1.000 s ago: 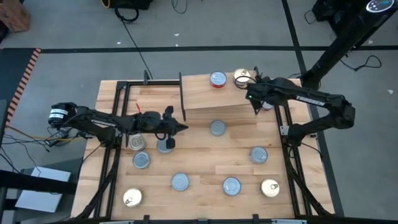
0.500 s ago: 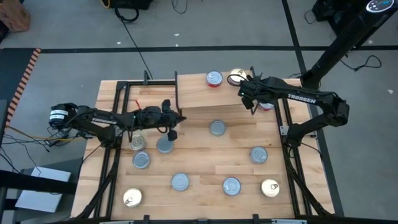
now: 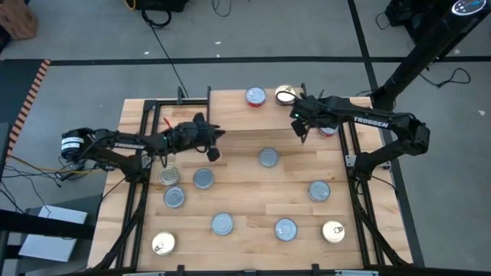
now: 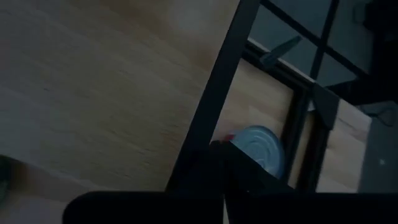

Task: Stack canned seafood by type on shelf
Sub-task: Adjust the shelf

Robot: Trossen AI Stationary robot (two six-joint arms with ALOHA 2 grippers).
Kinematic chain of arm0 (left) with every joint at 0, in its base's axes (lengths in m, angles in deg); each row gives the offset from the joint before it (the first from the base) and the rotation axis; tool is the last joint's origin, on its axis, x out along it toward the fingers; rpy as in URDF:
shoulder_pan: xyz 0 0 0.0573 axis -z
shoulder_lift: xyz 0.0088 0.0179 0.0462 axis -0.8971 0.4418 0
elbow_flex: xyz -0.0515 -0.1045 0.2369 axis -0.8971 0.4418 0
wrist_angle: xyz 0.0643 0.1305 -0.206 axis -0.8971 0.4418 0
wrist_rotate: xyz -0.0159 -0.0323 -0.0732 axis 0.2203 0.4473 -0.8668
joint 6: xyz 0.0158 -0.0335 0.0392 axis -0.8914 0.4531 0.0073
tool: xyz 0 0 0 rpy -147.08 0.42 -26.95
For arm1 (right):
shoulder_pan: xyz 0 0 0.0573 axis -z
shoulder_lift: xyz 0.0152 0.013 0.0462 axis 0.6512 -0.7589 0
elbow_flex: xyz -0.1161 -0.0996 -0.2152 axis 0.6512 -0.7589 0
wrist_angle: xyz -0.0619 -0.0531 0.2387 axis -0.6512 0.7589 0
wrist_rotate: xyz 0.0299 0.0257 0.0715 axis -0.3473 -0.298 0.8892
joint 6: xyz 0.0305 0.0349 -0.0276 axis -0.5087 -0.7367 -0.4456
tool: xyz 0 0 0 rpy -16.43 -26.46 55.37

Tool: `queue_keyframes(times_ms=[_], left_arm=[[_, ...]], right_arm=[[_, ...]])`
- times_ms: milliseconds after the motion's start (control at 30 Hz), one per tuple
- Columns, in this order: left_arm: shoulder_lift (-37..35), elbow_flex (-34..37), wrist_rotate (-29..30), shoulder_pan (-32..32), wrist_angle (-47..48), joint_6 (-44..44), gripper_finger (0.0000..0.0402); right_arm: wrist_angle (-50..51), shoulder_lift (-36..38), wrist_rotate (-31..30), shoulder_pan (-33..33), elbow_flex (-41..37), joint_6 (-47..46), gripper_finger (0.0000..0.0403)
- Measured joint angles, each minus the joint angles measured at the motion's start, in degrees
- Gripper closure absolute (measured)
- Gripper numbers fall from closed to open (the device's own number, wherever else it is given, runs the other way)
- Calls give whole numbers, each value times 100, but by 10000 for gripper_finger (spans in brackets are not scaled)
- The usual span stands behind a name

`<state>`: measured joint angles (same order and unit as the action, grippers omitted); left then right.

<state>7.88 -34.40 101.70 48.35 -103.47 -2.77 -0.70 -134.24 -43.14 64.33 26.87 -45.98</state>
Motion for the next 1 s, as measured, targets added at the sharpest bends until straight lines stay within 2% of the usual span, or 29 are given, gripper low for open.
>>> queue_keyframes(times_ms=[500, 1000], left_arm=[[-7, 0, -202, -376, 55, -158, 397], [-17, -4, -279, 751, -8, -588, 397]], right_arm=[[-223, 0, 85, -43, -2, 185, 400], [-369, 7, -72, -50, -2, 481, 398]])
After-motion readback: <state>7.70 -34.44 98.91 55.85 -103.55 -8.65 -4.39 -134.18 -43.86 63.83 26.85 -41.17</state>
